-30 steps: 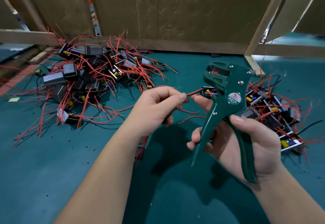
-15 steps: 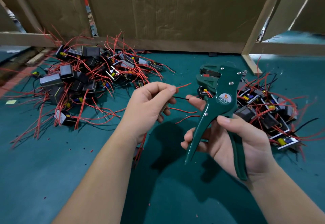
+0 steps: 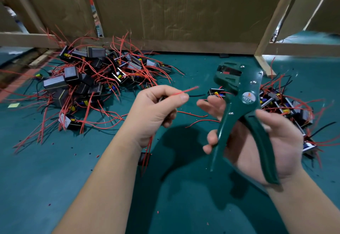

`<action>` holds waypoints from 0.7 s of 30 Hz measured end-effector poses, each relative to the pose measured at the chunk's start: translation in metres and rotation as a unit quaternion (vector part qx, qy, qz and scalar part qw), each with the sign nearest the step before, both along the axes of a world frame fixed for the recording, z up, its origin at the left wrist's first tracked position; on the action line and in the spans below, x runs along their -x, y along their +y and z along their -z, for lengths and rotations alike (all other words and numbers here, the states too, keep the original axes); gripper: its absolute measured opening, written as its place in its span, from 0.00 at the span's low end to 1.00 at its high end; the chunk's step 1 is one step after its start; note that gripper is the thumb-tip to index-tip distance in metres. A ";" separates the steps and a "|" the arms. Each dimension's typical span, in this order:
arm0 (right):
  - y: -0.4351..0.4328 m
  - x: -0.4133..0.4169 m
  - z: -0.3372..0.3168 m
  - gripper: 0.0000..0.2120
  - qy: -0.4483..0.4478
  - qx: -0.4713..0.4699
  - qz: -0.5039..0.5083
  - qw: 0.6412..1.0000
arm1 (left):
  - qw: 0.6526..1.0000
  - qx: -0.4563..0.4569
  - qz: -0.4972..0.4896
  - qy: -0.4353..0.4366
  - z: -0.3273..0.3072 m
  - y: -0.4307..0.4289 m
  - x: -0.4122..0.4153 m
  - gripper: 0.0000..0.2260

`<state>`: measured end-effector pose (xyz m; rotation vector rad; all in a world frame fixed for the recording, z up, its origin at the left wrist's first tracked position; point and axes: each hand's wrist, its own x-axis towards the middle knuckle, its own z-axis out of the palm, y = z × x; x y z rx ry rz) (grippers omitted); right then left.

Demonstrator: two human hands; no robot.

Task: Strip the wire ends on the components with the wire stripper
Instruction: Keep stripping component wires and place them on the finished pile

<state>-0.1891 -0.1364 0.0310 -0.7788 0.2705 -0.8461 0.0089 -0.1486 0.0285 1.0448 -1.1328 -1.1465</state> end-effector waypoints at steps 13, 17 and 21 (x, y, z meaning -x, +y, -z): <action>0.004 -0.004 0.005 0.21 0.044 -0.007 -0.165 0.985 | 0.994 0.011 -0.036 0.104 -0.010 0.001 -0.010 0.09; 0.005 -0.006 0.008 0.19 0.058 -0.005 -0.146 0.988 | 0.996 0.007 -0.039 0.074 -0.009 0.001 -0.010 0.08; 0.005 -0.006 0.009 0.17 0.069 -0.009 -0.132 0.989 | 0.998 0.005 -0.040 0.056 -0.008 0.001 -0.008 0.08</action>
